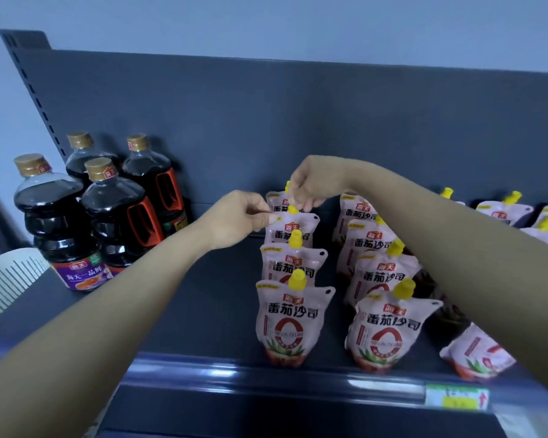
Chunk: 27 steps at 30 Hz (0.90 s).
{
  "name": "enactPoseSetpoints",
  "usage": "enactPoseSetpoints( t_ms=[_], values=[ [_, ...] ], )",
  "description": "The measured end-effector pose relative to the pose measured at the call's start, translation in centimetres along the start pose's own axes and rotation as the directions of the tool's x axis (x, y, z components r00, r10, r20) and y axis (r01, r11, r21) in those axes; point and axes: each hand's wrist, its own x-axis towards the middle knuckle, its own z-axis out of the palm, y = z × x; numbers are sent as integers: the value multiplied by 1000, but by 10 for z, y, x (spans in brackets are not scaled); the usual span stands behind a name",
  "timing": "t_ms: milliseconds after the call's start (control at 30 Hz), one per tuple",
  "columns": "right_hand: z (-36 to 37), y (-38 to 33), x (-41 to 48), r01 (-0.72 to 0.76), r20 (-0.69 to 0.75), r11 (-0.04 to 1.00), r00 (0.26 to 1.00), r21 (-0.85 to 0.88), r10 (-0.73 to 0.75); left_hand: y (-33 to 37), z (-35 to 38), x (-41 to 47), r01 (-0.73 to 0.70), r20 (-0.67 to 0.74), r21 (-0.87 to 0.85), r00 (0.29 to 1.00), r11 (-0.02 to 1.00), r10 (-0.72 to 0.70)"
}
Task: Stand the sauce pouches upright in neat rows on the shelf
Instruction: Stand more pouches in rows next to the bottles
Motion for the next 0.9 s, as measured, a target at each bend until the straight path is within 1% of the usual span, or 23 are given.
enactPoseSetpoints(
  t_ms=[67,133,267,333,400,467,533,600,733,833,900],
  values=[
    [7,-6,-10,-43,95,997,994,-62,49,0,1,-8,-2,47,-18,999,1000,2],
    [16,-8,-17,-85,149,993,984,-87,97,-3,4,-14,-3,95,2,995,1000,3],
    [27,-3,-33,-111,148,994,983,-1,110,-12,17,-21,8,183,73,983,997,-21],
    [29,1,-39,-123,185,992,976,22,117,-15,24,-22,-1,148,47,989,999,-6],
    [33,5,-43,-130,183,991,975,13,125,-17,27,-21,18,89,-5,996,1000,-17],
    [41,7,-42,-129,121,991,984,-38,132,-17,28,-19,37,60,-25,998,999,-36],
    [49,10,-39,-117,42,990,992,-80,121,-18,28,-17,45,60,-18,997,999,-44],
    [54,11,-35,-120,12,989,993,-89,121,-20,28,-16,50,62,-15,997,999,-49],
    [54,13,-29,-163,80,987,984,10,161,-25,28,-12,68,66,-46,996,997,-65],
    [52,13,-26,-146,79,989,986,11,145,-25,27,-12,74,53,-45,996,996,-71],
    [46,13,-27,-140,109,990,985,26,136,-23,24,-15,72,72,-27,995,997,-70]
  ],
)
